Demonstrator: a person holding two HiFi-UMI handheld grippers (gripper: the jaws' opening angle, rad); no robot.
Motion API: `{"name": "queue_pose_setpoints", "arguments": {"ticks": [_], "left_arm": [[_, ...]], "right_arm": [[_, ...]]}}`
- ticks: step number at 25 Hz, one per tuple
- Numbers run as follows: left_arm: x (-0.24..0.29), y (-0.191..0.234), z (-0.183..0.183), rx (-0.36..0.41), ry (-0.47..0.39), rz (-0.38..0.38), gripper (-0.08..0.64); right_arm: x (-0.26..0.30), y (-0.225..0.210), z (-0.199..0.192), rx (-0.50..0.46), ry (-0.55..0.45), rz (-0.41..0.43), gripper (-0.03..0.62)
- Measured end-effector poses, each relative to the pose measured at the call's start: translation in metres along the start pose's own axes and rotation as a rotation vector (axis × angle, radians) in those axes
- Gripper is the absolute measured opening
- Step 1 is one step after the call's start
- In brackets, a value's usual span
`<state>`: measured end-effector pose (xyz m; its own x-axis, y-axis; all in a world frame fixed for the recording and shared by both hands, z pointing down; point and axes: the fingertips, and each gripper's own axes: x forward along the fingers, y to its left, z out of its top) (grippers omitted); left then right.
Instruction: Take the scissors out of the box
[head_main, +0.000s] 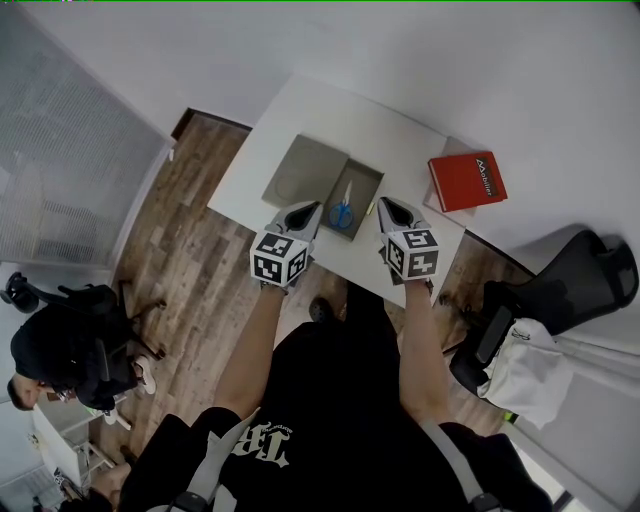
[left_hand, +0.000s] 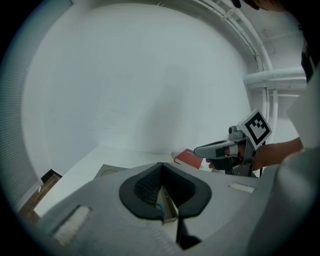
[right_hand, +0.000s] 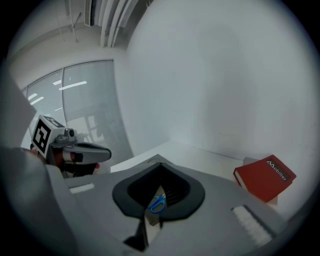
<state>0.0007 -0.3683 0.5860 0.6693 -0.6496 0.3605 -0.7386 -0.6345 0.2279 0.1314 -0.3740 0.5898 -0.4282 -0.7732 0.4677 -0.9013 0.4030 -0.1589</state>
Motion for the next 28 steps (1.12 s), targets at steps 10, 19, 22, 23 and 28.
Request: {"name": "queue_pose_setpoints", "arguments": {"ticks": [10,19,22,23,28], "left_arm": [[-0.003,0.016,-0.006,-0.002,0.001,0.016,-0.002],[-0.005,0.04,-0.016,0.006,0.021,0.03,-0.002],[-0.004,0.046,-0.02,0.013,0.029,0.026,-0.002],[-0.003,0.048,-0.021,0.016,0.03,0.025,-0.002],[-0.001,0.06,-0.03,0.017,0.034,0.024,-0.002]], "right_arm": [[0.05,0.019,-0.053,0.041,0.179,0.012,0.003],[0.094,0.022,-0.094,0.091,0.323,-0.009,0.065],[0.107,0.023,-0.108,0.114,0.38,-0.025,0.074],[0.11,0.023,-0.113,0.118,0.4,-0.035,0.075],[0.124,0.022,-0.144,0.134,0.497,-0.08,0.101]]}}
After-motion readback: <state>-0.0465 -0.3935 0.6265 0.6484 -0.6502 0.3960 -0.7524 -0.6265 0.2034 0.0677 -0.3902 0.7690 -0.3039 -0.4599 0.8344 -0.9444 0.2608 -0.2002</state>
